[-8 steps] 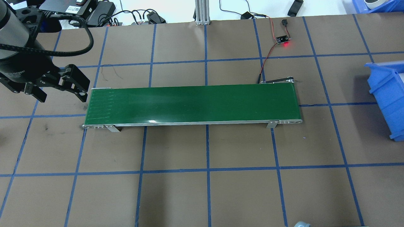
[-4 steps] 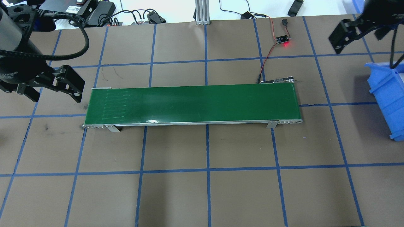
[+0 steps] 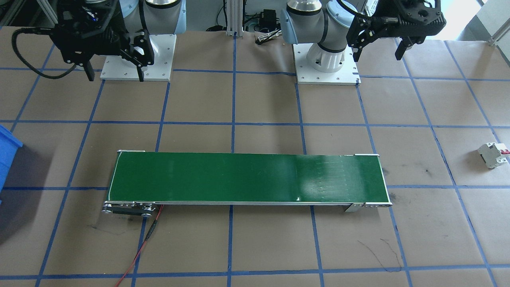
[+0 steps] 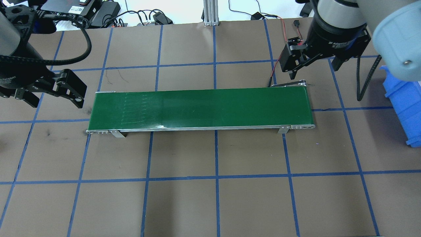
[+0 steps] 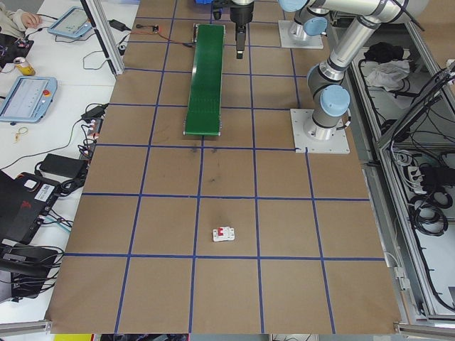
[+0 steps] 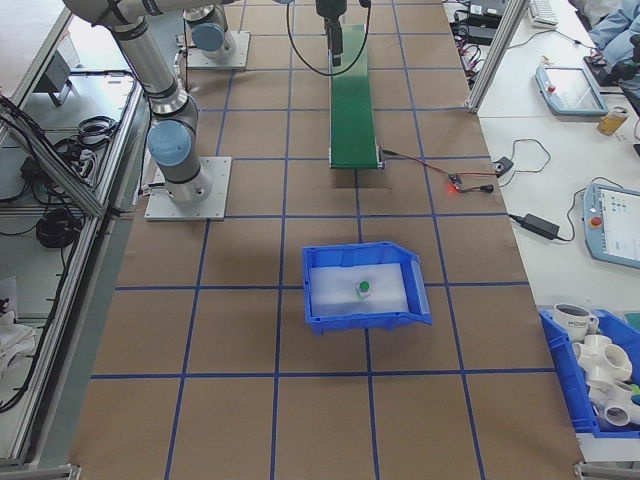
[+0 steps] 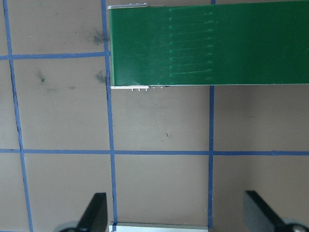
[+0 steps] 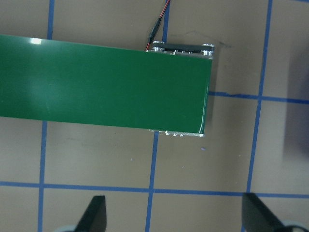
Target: Move button from left to right
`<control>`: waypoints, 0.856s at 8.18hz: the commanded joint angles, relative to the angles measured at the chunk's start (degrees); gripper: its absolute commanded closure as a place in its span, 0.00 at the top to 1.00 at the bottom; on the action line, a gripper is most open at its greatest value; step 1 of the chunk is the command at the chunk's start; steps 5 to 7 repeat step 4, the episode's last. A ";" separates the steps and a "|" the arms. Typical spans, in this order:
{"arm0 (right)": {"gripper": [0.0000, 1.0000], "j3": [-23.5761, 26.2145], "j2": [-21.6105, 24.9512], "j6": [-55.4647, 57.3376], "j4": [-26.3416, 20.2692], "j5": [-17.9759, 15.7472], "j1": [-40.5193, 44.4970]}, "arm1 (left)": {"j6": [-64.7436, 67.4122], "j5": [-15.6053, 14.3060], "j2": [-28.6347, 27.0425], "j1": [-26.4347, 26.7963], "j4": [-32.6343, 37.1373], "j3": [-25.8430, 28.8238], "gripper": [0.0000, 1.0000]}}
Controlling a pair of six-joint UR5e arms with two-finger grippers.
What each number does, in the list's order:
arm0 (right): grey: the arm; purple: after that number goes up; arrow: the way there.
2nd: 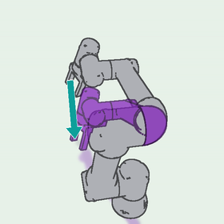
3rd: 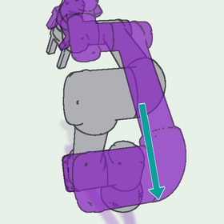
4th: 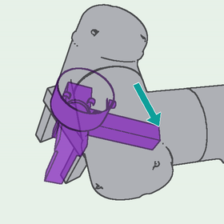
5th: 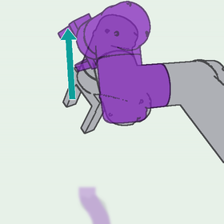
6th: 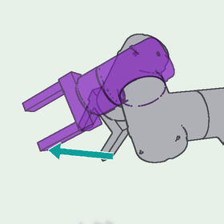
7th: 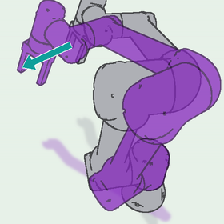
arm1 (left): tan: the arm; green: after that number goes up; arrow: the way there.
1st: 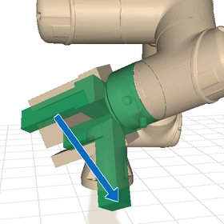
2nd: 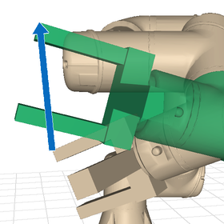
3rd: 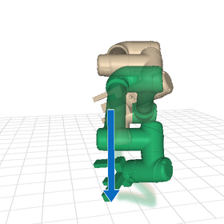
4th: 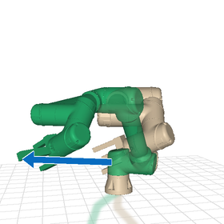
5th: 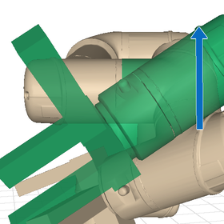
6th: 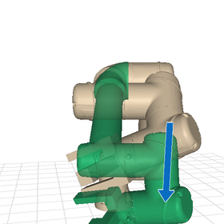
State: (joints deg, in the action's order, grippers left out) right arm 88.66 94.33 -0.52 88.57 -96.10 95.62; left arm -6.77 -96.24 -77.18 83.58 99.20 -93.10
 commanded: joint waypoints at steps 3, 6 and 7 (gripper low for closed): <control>1.00 0.46 -0.11 4.47 -3.49 2.23 0.70 | -0.09 -0.27 0.02 0.00 -0.49 0.28 1.00; 1.00 0.46 -0.11 4.56 -3.67 2.06 0.62 | -0.09 -0.36 0.10 0.00 -0.67 0.28 1.00; 1.00 0.46 -0.11 4.56 -3.67 2.06 0.62 | -0.09 -0.36 0.10 0.00 -0.67 0.28 1.00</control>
